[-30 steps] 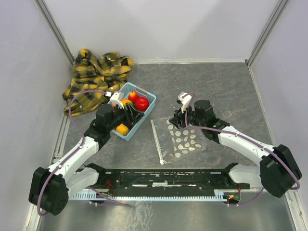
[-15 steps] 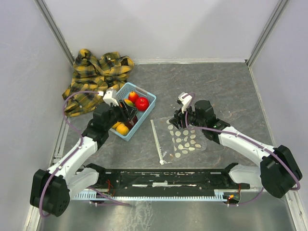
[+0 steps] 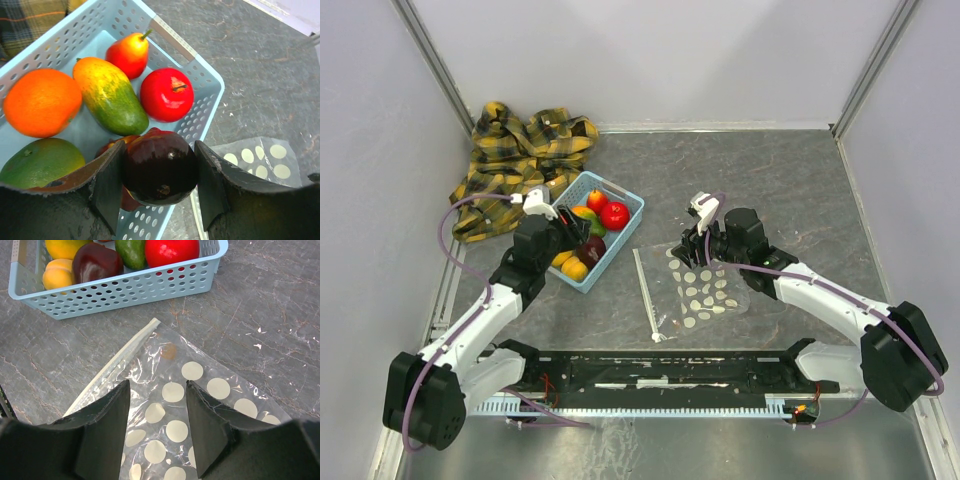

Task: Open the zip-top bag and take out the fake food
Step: Place the fake fruit in the bin, then reset both arms

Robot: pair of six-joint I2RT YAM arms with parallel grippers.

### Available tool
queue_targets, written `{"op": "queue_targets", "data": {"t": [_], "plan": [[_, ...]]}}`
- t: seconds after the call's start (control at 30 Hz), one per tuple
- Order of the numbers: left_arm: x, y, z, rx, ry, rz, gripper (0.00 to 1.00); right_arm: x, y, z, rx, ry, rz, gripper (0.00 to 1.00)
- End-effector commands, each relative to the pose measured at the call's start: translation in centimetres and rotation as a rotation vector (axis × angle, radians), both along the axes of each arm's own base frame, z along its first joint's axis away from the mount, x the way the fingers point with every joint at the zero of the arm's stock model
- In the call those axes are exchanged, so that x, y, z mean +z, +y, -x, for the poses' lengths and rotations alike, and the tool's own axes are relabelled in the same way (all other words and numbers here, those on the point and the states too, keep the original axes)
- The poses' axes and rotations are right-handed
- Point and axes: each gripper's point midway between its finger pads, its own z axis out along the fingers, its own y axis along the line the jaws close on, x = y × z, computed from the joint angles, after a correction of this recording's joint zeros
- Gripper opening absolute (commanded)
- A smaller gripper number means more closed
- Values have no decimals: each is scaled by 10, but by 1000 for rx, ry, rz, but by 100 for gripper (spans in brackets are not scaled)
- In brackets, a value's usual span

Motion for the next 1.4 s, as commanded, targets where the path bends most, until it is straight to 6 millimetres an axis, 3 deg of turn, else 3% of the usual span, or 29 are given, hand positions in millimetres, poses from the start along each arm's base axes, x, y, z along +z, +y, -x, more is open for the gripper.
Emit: {"op": "queue_targets", "data": {"t": [0.0, 0.4, 0.47, 0.6, 0.63, 0.97, 1.37], "plan": [[13, 17, -10, 121, -21, 17, 46, 18, 4, -3, 2, -44, -49, 57], [-3, 31, -25, 246, 80, -18, 58, 18, 4, -1, 4, -40, -55, 57], [-6, 34, -27, 269, 109, -29, 67, 18, 4, -1, 2, -40, -54, 57], [-9, 43, -31, 342, 162, -46, 97, 16, 4, 0, 3, -36, -55, 57], [-11, 45, -30, 357, 180, -55, 100, 17, 4, 0, 4, -36, -56, 57], [3, 47, -30, 376, 185, -51, 99, 19, 2, 1, 1, -43, -57, 57], [34, 33, -19, 273, 81, 37, 99, 32, -11, -4, -73, -84, -54, 62]]}}
